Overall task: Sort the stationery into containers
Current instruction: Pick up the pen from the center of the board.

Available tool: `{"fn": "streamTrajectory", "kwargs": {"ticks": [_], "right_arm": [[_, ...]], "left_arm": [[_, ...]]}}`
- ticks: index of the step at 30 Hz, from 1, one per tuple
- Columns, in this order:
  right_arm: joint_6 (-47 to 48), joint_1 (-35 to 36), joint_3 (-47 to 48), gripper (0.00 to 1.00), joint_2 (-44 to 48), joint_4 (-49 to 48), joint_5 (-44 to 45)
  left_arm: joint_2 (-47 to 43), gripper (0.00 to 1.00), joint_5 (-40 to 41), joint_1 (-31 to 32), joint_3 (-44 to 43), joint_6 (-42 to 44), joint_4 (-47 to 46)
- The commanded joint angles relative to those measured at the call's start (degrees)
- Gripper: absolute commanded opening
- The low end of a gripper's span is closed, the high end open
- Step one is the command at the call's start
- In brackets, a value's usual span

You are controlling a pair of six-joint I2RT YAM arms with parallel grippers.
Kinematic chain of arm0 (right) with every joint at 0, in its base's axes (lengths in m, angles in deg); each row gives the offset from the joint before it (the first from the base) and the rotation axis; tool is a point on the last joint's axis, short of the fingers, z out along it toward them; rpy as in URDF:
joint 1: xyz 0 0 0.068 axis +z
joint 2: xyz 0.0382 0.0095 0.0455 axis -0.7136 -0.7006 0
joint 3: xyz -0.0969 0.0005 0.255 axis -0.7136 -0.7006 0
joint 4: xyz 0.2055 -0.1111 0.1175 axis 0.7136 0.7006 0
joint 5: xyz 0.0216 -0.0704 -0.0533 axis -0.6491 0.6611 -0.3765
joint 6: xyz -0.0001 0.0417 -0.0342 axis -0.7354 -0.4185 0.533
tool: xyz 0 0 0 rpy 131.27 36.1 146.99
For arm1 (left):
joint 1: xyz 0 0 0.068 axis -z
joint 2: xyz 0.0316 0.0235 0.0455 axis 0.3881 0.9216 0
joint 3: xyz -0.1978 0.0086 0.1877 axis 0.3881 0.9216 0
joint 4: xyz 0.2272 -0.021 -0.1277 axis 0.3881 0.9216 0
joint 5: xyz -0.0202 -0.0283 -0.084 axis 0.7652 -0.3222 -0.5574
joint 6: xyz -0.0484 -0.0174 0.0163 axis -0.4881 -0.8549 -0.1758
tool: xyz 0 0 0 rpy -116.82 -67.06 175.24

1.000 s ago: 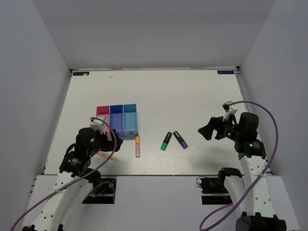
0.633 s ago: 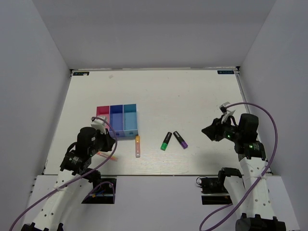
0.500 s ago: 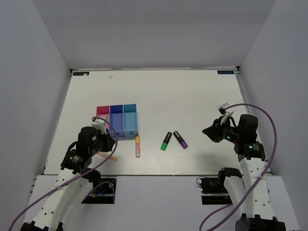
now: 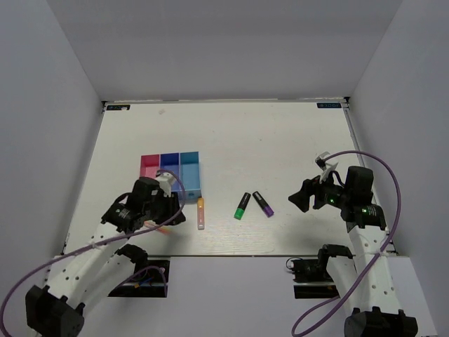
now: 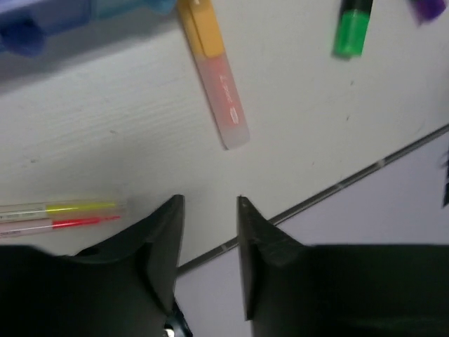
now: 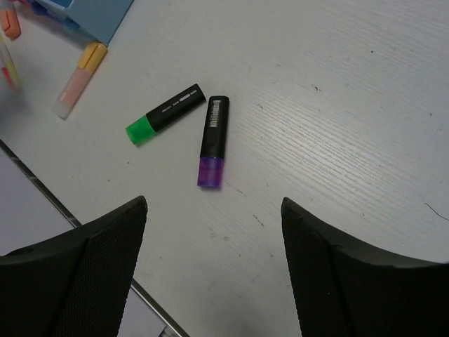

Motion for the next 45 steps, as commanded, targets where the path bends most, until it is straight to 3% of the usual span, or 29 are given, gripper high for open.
{"fn": "streamTrajectory", "kwargs": {"ticks": [1, 4, 5, 7, 14, 27, 34, 37, 40, 41, 45], "right_arm": [[0.2, 0.4, 1.5, 0.80, -0.1, -0.1, 0.6], [0.0, 0.5, 1.8, 0.80, -0.3, 0.2, 1.4], [-0.1, 0.5, 1.9, 0.80, -0.5, 0.4, 1.4], [-0.1, 0.5, 2.1, 0.80, -0.5, 0.4, 1.6], [-0.1, 0.3, 2.4, 0.80, -0.6, 1.2, 1.6], [-0.2, 0.5, 2.8, 0.80, -0.2, 1.9, 1.1], [-0.4, 0.4, 3.0, 0.80, -0.1, 2.0, 1.1], [-0.4, 0.4, 3.0, 0.80, 0.5, 2.0, 1.0], [-0.5, 0.5, 3.1, 0.80, 0.7, 2.1, 0.9], [-0.4, 0.5, 3.2, 0.80, 0.9, 2.1, 1.0], [-0.5, 0.5, 3.1, 0.80, 1.5, 2.1, 0.9]], "left_arm": [[3.6, 0.47, 7.1, 9.0, -1.9, -2.6, 0.1], [12.7, 0.65, 16.4, 17.2, -4.9, -4.0, -0.6], [15.7, 0.70, 21.9, 22.7, -5.4, -5.1, -0.8], [19.5, 0.78, 27.3, 24.8, -5.8, -6.5, -2.8], [28.1, 0.80, 35.2, 27.1, -4.4, -10.3, -12.4], [38.2, 0.80, 32.8, 28.7, -7.7, -10.8, -19.4], [43.9, 0.71, 38.2, 30.6, -9.4, -14.1, -17.4], [44.4, 0.61, 39.2, 31.6, -9.2, -15.1, -16.5], [44.3, 0.46, 39.7, 32.1, -8.0, -16.3, -15.7], [43.9, 0.36, 39.9, 32.2, -7.5, -16.7, -15.7], [41.2, 0.21, 38.7, 33.3, -6.4, -17.5, -15.8]]}}
